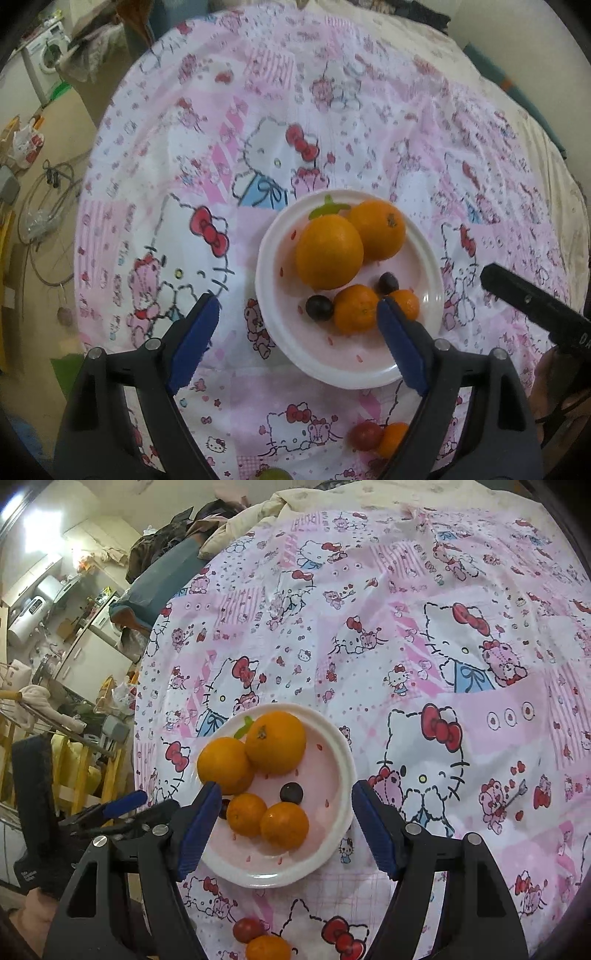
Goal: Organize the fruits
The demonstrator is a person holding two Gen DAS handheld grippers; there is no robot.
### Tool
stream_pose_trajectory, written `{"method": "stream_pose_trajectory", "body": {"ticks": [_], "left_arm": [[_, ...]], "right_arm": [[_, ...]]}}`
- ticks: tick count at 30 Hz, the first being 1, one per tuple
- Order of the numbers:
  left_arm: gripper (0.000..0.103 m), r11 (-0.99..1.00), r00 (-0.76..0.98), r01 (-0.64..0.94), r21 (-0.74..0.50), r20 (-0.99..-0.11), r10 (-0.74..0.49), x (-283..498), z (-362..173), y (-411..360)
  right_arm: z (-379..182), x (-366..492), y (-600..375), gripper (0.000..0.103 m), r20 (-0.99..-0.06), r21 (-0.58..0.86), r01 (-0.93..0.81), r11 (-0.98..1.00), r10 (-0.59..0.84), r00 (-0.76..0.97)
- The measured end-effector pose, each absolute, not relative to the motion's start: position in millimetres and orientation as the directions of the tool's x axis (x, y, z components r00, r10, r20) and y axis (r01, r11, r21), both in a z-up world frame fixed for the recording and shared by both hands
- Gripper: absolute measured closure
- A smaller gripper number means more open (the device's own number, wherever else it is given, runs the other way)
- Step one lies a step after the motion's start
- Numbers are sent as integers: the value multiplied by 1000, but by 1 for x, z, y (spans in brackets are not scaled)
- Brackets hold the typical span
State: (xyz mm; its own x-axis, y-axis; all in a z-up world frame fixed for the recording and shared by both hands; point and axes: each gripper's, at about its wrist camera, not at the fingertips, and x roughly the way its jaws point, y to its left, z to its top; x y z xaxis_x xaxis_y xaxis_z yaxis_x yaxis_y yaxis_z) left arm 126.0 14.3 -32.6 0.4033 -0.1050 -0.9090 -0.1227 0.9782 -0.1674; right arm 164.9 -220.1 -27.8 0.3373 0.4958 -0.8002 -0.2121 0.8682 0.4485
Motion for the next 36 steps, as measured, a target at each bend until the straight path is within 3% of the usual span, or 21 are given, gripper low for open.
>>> {"method": "stream_pose_trajectory", "body": {"ticks": [21,36], "left_arm": [[18,986,425,-86,-142,-901,-93,75,-16,15],[18,977,445,-120,-176,-889,-106,48,-17,20]], "right_arm": [[-8,100,-248,27,-805,470,-197,861,509,305],[-58,69,-246,27,-856,486,-142,863,502,123]]}}
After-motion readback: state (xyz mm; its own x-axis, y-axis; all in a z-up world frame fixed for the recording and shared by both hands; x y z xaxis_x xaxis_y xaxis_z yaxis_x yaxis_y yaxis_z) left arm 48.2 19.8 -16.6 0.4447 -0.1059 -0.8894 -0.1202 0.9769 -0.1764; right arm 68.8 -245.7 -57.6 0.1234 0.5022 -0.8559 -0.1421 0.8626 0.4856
